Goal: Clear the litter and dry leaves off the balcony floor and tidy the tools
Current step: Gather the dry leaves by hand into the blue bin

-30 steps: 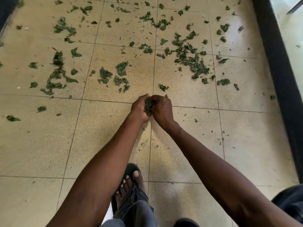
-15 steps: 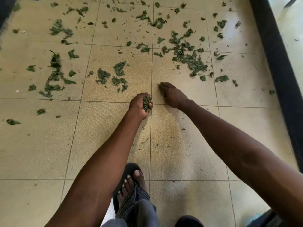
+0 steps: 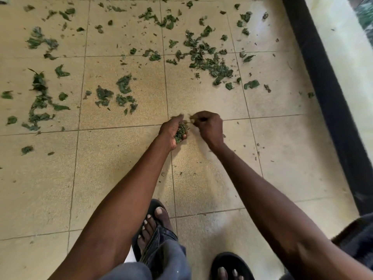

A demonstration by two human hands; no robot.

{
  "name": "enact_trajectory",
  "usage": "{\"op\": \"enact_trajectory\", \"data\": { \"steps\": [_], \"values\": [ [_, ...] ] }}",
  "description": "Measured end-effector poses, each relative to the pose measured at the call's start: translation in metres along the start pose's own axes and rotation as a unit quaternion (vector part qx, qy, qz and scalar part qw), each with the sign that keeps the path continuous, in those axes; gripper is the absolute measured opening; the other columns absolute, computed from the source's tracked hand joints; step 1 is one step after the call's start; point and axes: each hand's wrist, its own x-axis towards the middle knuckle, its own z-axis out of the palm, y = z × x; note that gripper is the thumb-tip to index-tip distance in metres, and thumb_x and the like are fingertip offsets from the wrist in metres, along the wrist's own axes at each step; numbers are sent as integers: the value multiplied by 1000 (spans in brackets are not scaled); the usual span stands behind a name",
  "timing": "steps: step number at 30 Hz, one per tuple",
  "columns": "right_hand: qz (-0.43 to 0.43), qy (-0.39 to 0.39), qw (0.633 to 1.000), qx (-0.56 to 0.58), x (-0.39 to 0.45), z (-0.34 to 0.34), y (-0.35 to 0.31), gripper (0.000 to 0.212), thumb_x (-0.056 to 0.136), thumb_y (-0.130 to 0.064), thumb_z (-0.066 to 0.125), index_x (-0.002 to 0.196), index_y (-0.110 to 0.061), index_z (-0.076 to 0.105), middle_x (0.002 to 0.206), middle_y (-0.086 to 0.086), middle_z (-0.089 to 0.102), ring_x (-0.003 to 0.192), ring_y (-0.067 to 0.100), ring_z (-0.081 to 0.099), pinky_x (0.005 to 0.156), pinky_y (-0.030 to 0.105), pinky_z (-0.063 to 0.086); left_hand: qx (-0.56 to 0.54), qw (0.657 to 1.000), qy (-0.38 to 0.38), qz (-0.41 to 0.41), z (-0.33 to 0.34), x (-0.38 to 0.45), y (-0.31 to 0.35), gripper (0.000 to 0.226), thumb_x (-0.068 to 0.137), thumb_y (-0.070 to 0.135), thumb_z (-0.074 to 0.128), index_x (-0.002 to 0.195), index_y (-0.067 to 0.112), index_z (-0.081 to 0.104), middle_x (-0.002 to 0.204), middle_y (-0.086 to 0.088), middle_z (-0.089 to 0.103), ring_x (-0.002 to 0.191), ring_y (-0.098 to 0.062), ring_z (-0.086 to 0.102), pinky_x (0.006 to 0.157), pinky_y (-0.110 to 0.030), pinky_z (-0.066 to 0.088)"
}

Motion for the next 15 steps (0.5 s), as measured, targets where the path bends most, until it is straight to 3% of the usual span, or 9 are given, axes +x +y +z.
{"op": "enact_trajectory", "data": {
  "steps": [2,5,7,8,10,12,15],
  "values": [
    [6,-5,1000,21,-14,5,-10,12,82,1,65,82,-7,75,74,0,71,54,-3,60,53,8,44,41,999,1,1,13,0,-4,31,85,42,71,85,12,67,73,-6,65,59,-19,58,47,-24,44],
    [32,-26,998,56,-24,-4,-13,11,87,-10,67,91,-8,77,76,-3,71,54,-10,59,54,7,42,41,999,34,6,24,2,-8,15,88,26,69,83,12,67,73,-6,62,57,-17,55,44,-21,41],
    [49,9,997,58,-31,-22,-2,21,92,-22,65,106,-11,76,91,-1,74,76,-9,62,72,11,45,23,999,27,2,30,5,-10,9,90,13,63,82,11,62,71,-7,59,48,-14,49,38,-16,33],
    [52,59,996,29,-36,-30,8,29,95,-25,60,118,-11,71,110,2,72,96,-4,62,86,12,43,20,1000,23,0,34,5,-11,10,90,9,61,81,10,60,69,-7,57,45,-13,47,36,-15,30],
    [87,173,981,-25,-51,-47,40,45,101,-31,47,140,-8,51,145,8,50,134,13,42,111,20,26,32,999,17,-10,46,4,-17,11,89,4,60,80,8,58,68,-8,54,42,-13,44,36,-15,28],
    [166,247,952,-70,-66,-66,76,57,105,-38,34,151,-5,28,159,11,24,148,21,17,120,30,8,50,998,1,-24,61,0,-24,9,86,3,63,81,8,58,68,-8,55,42,-14,44,36,-17,29],
    [294,273,906,-136,-81,-95,118,70,104,-47,24,154,-1,6,163,16,0,150,27,-2,121,38,-5,72,996,-24,-36,81,-7,-35,10,84,2,66,82,7,58,68,-9,56,44,-15,45,37,-18,29]
  ]
}}
